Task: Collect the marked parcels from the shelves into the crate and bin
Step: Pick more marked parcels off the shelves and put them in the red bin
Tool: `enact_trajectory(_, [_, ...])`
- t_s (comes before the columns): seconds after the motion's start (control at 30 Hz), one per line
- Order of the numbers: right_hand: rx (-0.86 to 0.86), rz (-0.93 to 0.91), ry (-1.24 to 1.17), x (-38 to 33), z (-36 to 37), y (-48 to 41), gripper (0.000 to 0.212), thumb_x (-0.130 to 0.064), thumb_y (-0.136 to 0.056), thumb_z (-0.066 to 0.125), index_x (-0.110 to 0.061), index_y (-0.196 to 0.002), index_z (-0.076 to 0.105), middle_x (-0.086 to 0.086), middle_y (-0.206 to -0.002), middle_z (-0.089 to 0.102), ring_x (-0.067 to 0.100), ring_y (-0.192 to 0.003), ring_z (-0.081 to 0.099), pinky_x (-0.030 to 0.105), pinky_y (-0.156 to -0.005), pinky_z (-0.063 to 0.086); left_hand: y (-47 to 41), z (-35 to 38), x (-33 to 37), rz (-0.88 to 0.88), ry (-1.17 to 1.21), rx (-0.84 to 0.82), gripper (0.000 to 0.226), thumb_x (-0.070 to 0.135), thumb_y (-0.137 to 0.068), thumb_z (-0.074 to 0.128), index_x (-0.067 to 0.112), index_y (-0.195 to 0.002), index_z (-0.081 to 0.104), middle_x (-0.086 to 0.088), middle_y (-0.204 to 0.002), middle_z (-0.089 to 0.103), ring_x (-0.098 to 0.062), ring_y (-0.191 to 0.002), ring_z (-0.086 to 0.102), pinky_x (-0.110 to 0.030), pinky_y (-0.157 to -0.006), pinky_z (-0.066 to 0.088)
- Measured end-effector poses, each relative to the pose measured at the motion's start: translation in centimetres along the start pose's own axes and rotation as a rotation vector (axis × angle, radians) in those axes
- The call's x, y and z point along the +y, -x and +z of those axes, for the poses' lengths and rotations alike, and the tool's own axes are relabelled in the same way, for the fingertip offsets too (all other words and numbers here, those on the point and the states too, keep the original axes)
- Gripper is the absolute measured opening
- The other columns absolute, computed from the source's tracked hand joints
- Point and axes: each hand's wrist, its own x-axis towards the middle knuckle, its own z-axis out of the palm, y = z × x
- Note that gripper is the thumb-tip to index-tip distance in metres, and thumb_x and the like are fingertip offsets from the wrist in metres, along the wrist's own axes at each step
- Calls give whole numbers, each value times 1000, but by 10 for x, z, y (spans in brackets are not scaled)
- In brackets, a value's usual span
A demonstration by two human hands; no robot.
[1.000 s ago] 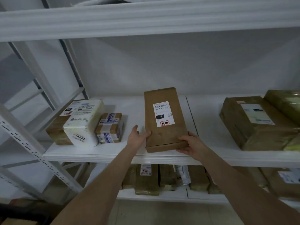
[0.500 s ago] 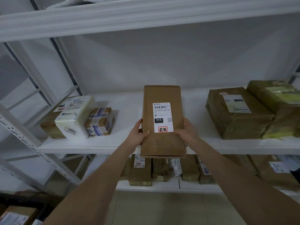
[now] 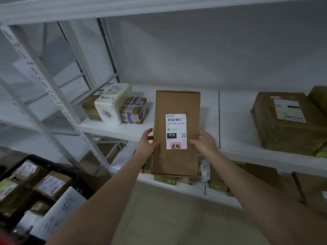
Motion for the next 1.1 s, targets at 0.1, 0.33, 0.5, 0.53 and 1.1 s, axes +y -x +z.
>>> enact_trajectory(0.1, [-64, -43, 69, 1, 29, 9, 25, -18, -81, 67, -30, -100, 56, -5, -101, 65, 19, -95, 63, 36, -87, 51, 21, -23, -24, -45, -20, 80, 61, 12, -90, 60, 23, -146, 36, -4, -125, 58, -27, -112, 58, -50, -94, 51])
enact_trajectory(0.33, [-283, -77, 199, 5, 133, 43, 33, -21, -87, 66, -24, -119, 59, -7, -114, 64, 18, -100, 62, 32, -83, 50, 93, -93, -91, -180, 26, 295, 60, 5, -90, 59, 29, -142, 42, 1, -124, 62, -16, -103, 62, -35, -88, 55])
enact_trajectory(0.5, [-441, -92, 345, -6, 221, 81, 32, -26, -86, 67, -26, -117, 59, -1, -119, 65, 22, -105, 62, 37, -89, 51, 146, -148, -143, -298, 184, 442, 51, 1, -95, 50, 29, -136, 43, 3, -116, 58, -7, -90, 56, -18, -68, 52])
enact_trajectory(0.53, [-470, -110, 363, -9, 239, 90, 33, -25, -86, 66, -26, -118, 59, -1, -121, 65, 22, -106, 61, 35, -88, 49, 155, -162, -154, -329, 211, 472, 52, 3, -95, 51, 27, -140, 41, 1, -123, 56, -10, -95, 57, -21, -71, 53])
enact_trajectory(1.1, [-866, -267, 439, -85, 619, 273, 50, -28, -88, 64, -26, -134, 45, -1, -121, 63, 24, -107, 61, 34, -82, 52, 261, -488, -367, -651, 187, 804, 62, 7, -89, 58, 22, -146, 38, -5, -127, 58, -26, -108, 60, -42, -83, 56])
